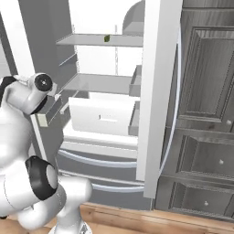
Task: There is a bowl on the dining counter. Grab a lemon wedge from the fridge and place it in the bowl. Then get the liquor bottle and glass cup from the cabinet and place them next to the bowl.
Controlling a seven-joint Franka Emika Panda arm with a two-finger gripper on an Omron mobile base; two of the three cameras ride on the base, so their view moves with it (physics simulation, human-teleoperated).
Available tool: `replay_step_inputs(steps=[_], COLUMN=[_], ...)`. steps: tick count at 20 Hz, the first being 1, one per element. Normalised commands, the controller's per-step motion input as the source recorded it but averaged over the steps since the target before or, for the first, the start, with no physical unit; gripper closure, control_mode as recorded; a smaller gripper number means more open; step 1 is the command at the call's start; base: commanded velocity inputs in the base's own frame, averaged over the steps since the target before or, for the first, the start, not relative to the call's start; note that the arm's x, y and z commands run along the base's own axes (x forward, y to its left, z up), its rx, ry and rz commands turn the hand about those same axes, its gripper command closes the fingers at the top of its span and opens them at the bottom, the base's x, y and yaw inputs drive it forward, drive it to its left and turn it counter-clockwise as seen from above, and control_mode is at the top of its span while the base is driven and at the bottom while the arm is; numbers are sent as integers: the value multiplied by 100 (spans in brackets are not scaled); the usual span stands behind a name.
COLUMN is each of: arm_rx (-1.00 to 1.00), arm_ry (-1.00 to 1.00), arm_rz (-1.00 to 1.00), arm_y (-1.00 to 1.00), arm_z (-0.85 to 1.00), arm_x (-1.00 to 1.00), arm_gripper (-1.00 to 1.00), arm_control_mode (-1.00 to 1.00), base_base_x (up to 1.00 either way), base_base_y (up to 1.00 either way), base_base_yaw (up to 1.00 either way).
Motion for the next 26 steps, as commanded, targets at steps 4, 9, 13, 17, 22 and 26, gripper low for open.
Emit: replay_step_inputs(steps=[4, 9, 13, 17, 22, 26], arm_rx=[-1, -1, -5, -7, -11, -21], arm_ry=[0, -6, -8, -1, 0, 2], arm_rz=[6, 1, 0, -3, -9, -13], arm_y=[100, 32, -77, -100, -97, -82], arm_z=[15, 38, 48, 54, 63, 58], arm_x=[-36, -47, -87, -84, -57, -26], arm_gripper=[-100, -100, -100, -100, -100, -100], arm_control_mode=[-100, -100, -100, -100, -100, -100], base_base_x=[0, 0, 0, 0, 0, 0], base_base_y=[0, 0, 0, 0, 0, 0], base_base_yaw=[0, 0, 0, 0, 0, 0])
